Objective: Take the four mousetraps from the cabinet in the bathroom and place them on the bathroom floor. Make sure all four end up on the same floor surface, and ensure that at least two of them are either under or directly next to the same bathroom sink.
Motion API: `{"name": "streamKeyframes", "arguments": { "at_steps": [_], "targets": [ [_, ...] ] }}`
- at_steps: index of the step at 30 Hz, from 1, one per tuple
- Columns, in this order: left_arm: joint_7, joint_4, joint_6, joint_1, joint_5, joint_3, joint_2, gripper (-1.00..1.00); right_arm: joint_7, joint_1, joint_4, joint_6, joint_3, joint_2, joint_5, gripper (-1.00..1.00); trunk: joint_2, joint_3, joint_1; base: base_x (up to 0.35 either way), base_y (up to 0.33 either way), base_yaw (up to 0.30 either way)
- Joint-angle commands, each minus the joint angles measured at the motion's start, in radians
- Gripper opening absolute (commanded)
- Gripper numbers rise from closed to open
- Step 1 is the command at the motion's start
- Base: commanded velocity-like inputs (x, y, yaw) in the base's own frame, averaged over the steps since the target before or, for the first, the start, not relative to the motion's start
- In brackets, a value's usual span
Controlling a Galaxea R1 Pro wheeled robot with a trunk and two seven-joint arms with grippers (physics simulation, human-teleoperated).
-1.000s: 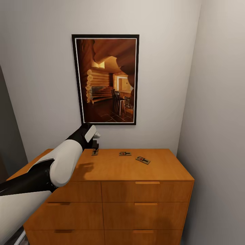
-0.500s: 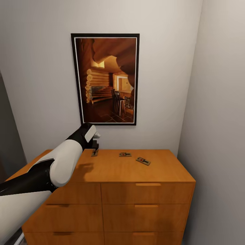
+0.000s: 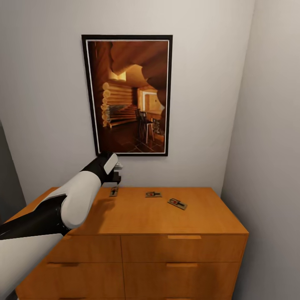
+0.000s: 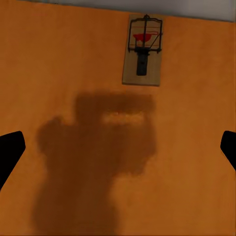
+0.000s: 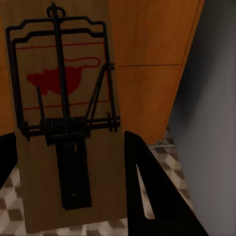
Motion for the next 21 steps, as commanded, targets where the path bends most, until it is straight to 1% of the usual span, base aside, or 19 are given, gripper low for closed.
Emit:
{"name": "streamKeyframes", "arguments": {
  "at_steps": [1, 4, 15, 21],
  "targets": [
    [0.005, -0.001, 0.003, -0.001, 0.001, 0.005, -0.001, 1.00, 0.012, 0.000, -0.002, -0.001, 0.003, -0.001, -0.014, -1.00, -0.001, -0.001, 0.000, 0.146, -0.043, 0.000],
    [0.005, -0.001, 0.003, -0.001, 0.000, 0.005, -0.001, 1.00, 0.012, 0.000, -0.002, -0.001, 0.003, -0.001, -0.014, -1.00, -0.001, -0.001, 0.000, 0.076, -0.024, 0.000],
    [0.005, -0.001, 0.003, -0.001, 0.000, 0.005, -0.001, 1.00, 0.012, 0.000, -0.002, -0.001, 0.003, -0.001, -0.014, -1.00, -0.001, -0.001, 0.000, 0.007, -0.006, 0.000],
    [0.005, 0.000, 0.003, -0.001, 0.000, 0.005, -0.001, 1.00, 0.012, 0.000, -0.002, -0.001, 0.003, -0.001, -0.014, -1.00, -0.001, -0.001, 0.000, 0.000, -0.112, 0.000]
  ]
}}
